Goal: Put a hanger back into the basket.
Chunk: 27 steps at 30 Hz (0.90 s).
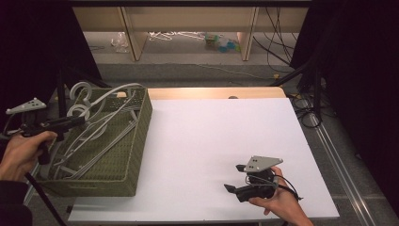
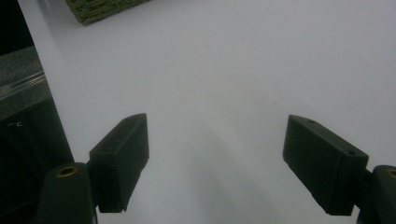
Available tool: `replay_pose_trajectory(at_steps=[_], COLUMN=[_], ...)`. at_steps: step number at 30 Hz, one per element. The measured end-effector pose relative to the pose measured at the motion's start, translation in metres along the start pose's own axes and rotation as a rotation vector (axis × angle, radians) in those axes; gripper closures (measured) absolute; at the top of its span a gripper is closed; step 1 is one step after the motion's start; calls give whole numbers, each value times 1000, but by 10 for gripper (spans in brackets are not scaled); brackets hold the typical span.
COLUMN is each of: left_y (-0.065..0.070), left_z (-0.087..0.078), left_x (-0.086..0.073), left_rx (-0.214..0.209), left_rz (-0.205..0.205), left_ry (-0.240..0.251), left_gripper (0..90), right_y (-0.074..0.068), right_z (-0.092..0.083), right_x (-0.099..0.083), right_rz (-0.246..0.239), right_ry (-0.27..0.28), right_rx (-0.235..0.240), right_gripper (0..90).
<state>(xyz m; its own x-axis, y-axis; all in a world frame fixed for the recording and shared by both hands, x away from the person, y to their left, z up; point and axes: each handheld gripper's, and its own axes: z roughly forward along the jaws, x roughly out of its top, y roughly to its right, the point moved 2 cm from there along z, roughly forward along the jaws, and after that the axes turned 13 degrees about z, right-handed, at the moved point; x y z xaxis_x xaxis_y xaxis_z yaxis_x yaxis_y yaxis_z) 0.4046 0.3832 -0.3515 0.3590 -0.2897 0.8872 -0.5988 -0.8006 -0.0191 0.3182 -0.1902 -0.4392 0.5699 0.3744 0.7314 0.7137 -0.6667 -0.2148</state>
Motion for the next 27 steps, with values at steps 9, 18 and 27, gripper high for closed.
replay_pose_trajectory(at_steps=[9,18,27], left_y=[-2,0,0], left_z=[5,17,30], left_x=[-11,-18,-27], left_rx=[-22,-26,-15], left_rz=[-1,-8,-7], left_ry=[-23,-74,-121], left_gripper=[788,787,784], right_y=[0,0,0], right_z=[1,1,1], right_x=[0,0,0], right_rz=[2,6,-2], right_ry=[-2,-7,-4], right_rx=[-1,2,4], right_gripper=[236,236,236])
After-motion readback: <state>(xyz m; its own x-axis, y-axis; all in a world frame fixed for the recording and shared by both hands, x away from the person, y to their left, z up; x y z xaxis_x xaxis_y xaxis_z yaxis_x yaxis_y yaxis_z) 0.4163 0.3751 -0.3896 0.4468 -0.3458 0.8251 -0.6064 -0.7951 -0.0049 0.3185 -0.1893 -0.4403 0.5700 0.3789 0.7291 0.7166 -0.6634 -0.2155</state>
